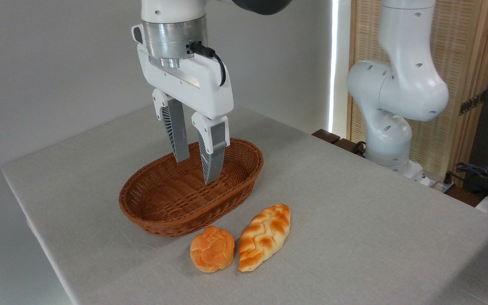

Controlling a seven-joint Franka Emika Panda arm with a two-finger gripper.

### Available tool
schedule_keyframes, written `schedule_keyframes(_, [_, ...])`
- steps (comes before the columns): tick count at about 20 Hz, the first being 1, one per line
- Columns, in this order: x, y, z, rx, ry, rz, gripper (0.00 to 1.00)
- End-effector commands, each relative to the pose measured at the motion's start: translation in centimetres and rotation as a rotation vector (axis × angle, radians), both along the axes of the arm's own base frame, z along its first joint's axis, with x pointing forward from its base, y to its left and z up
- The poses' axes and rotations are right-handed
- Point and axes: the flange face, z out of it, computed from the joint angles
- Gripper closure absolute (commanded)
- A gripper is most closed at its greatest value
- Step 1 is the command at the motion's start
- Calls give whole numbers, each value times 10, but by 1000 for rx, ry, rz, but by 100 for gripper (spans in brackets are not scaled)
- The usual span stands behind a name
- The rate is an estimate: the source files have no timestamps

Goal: Put bread into the basket

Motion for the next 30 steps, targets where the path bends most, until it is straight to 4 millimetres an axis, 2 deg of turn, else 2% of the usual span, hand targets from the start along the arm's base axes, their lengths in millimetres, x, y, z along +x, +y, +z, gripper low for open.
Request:
schedule_keyframes(1, [-3,-5,4,-20,26,-21,0])
schedule_keyframes(30, [-6,-2,3,-20,46,-19,0])
